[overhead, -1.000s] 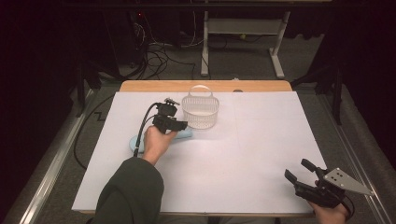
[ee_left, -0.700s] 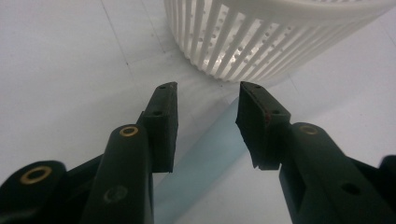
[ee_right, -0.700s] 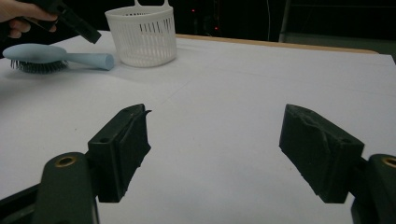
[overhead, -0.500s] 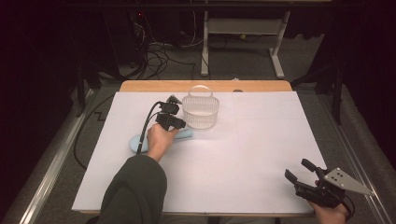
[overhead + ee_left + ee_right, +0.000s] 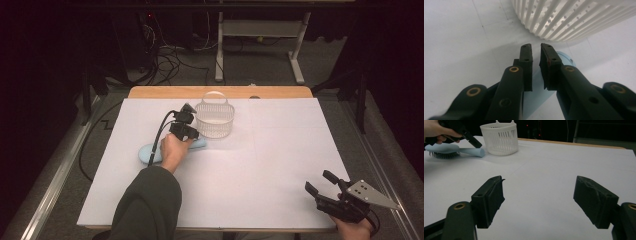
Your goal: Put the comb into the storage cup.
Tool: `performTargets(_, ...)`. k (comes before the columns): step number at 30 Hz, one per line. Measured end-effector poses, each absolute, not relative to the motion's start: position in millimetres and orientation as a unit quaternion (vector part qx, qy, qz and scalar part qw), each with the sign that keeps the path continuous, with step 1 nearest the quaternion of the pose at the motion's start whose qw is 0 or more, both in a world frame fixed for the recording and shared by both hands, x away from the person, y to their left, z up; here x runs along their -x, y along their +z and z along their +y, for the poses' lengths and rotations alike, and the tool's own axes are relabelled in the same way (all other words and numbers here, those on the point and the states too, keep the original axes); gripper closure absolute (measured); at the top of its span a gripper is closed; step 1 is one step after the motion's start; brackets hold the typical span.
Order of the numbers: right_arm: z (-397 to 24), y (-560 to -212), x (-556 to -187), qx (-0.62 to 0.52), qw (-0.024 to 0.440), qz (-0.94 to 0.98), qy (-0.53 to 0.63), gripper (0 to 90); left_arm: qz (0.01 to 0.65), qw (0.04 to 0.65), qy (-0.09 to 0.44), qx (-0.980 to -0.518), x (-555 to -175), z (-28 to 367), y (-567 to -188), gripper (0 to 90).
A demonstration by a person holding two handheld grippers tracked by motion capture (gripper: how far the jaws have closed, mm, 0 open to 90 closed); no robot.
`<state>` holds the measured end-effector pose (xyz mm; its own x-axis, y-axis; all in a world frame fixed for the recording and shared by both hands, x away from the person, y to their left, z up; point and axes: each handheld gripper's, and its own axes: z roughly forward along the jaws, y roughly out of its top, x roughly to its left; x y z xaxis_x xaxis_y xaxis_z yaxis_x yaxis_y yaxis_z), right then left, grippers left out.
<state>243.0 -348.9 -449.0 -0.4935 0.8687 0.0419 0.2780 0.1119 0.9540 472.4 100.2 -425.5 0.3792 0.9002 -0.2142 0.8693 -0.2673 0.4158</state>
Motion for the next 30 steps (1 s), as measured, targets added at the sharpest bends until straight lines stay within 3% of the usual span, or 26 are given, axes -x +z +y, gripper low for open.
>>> performTargets(8, -348, -449, -243, -0.414, 0.286, 0.692, 0.517, 24.6, 0.55, 0.234, 0.025, -0.801, -471, 99, -427, 86.5)
performTargets(30, -348, -450, -243, -0.413, 0.285, 0.695, 0.515, 24.7, 0.525, 0.235, -0.004, -0.818, -457, 93, -434, 88.0)
